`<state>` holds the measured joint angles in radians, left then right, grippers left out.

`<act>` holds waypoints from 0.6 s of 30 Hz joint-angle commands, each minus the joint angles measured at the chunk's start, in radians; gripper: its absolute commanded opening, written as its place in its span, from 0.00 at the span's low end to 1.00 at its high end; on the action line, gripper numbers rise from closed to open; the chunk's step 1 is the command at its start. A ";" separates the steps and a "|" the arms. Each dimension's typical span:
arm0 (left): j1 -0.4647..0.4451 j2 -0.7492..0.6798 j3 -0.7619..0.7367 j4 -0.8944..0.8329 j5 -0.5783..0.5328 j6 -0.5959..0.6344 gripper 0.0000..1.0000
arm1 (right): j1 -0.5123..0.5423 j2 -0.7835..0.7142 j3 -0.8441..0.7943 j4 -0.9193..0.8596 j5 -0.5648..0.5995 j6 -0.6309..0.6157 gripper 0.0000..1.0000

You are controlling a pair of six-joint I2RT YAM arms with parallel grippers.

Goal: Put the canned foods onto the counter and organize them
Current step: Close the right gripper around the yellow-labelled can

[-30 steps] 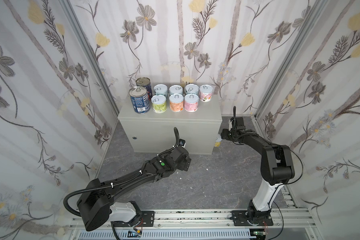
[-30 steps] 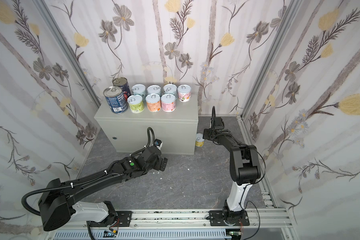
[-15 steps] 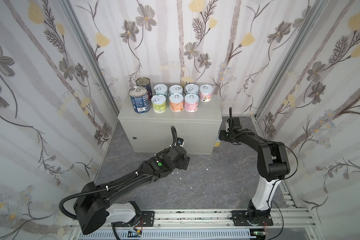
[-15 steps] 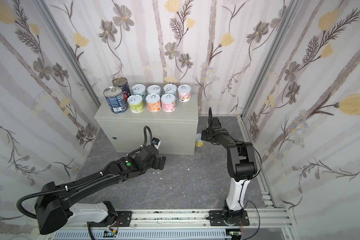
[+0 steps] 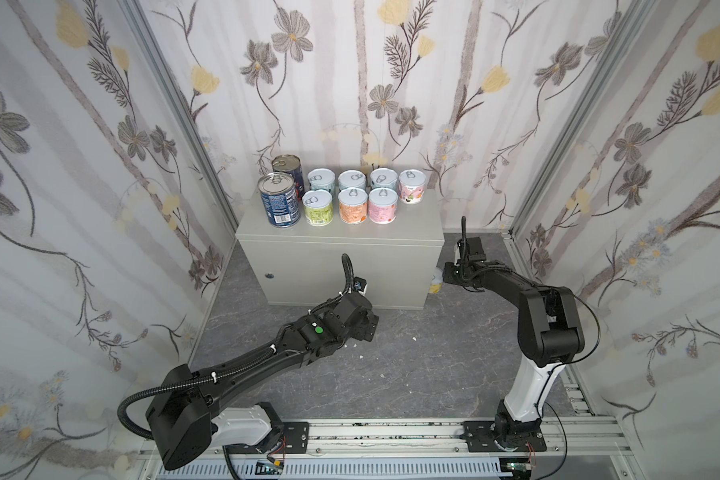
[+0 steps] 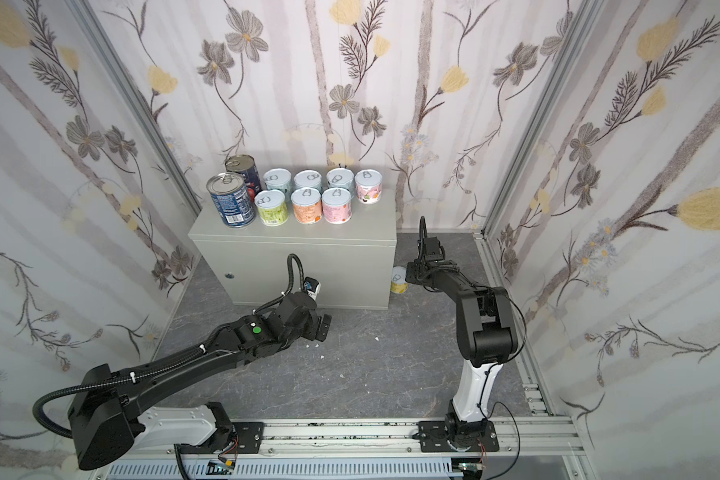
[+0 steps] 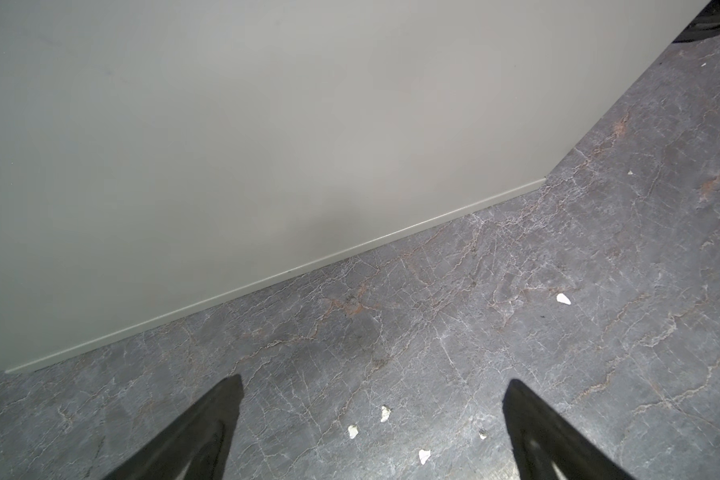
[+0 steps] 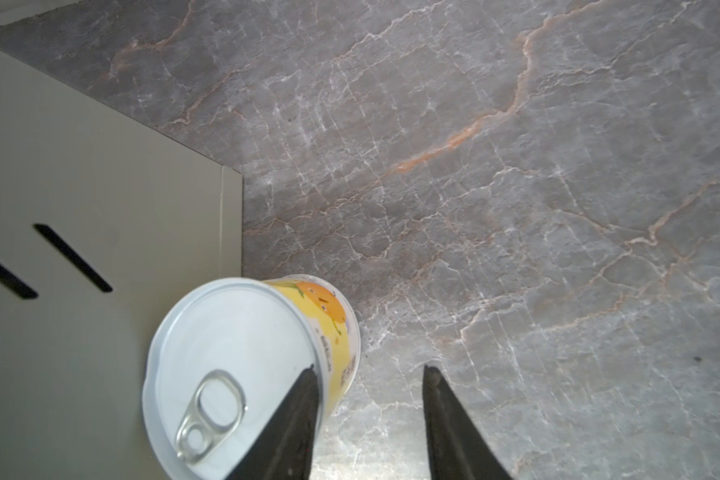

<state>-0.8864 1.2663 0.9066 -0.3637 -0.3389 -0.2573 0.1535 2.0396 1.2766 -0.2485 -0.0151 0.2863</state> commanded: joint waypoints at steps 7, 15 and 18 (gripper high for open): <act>0.002 -0.005 -0.011 0.019 -0.006 -0.002 1.00 | -0.006 -0.038 -0.035 -0.051 0.064 -0.010 0.38; 0.000 -0.005 -0.011 0.020 -0.006 -0.002 1.00 | -0.021 -0.086 -0.080 -0.057 0.082 -0.022 0.34; 0.001 -0.005 -0.008 0.022 -0.003 -0.002 1.00 | -0.035 -0.107 -0.106 -0.055 0.083 -0.027 0.33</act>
<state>-0.8864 1.2659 0.8967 -0.3634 -0.3386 -0.2581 0.1265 1.9476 1.1847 -0.2844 0.0364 0.2760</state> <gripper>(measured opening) 0.997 0.336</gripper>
